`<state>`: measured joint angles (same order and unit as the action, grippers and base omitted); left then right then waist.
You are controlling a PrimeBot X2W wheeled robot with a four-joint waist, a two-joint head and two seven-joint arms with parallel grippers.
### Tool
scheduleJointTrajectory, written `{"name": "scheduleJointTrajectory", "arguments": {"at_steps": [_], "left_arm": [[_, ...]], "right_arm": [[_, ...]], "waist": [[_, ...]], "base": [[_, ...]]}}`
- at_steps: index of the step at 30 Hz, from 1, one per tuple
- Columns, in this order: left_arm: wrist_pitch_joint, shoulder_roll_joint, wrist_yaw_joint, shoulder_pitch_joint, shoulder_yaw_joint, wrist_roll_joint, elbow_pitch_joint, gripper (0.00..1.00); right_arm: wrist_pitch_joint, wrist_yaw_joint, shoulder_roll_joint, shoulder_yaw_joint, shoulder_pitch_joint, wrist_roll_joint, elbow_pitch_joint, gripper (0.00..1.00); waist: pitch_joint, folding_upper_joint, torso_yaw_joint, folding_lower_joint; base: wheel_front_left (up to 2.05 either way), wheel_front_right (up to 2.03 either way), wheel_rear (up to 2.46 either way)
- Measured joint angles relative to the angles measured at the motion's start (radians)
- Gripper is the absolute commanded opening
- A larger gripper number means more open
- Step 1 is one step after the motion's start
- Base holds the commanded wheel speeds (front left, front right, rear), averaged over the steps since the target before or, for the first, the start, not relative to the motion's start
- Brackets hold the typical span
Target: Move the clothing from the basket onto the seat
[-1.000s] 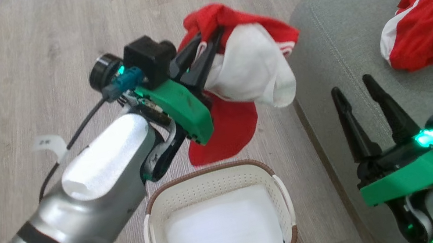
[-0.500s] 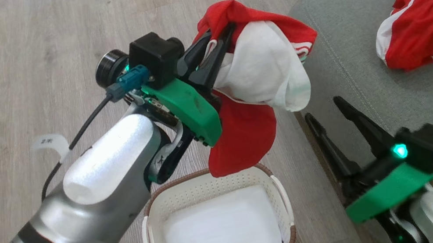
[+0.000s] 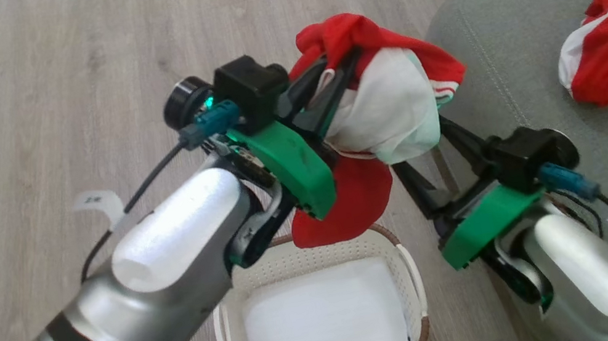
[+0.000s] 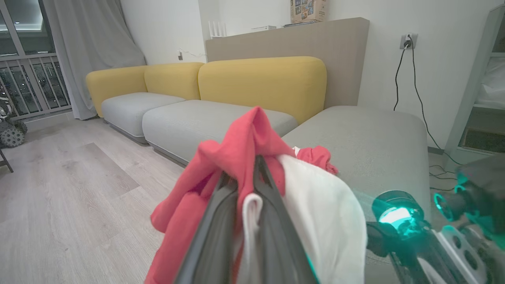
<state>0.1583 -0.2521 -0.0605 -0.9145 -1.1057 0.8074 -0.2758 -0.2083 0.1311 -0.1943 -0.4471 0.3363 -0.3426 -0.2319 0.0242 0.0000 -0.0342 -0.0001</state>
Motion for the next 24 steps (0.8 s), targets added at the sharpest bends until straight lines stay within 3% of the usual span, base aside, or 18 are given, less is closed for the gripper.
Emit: {"name": "scheduleJointTrajectory", "arguments": {"at_steps": [12,13,15,16,24], "left_arm": [[-0.007,0.023,0.017,0.003,-0.028,0.009,-0.009,0.0],[-0.007,0.024,0.017,0.003,-0.029,0.01,-0.01,0.0],[-0.007,0.024,0.017,0.003,-0.033,0.01,-0.012,0.0],[-0.007,0.024,0.017,0.004,-0.034,0.01,-0.013,0.0],[-0.007,0.017,0.016,0.025,-0.035,0.02,-0.019,0.0]], "right_arm": [[-0.031,0.0,0.012,-0.083,0.109,-0.015,-0.123,1.0],[-0.031,0.0,0.013,-0.084,0.113,-0.018,-0.128,0.96],[-0.035,0.0,0.016,-0.087,0.117,-0.02,-0.134,0.15],[-0.039,0.0,0.016,-0.089,0.119,-0.02,-0.136,0.0],[-0.04,0.0,0.016,-0.078,0.123,-0.046,-0.137,0.0]], "waist": [[-0.003,0.0,0.047,0.0],[-0.003,0.0,0.048,0.0],[-0.003,0.0,0.051,0.0001],[-0.002,0.0,0.052,0.0001],[-0.002,0.0,0.044,0.0001]], "base": [[0.0,0.0,0.0],[0.0,0.0,0.0],[0.0,0.0,0.0],[0.0,0.0,0.0],[0.0,0.0,0.0]]}}
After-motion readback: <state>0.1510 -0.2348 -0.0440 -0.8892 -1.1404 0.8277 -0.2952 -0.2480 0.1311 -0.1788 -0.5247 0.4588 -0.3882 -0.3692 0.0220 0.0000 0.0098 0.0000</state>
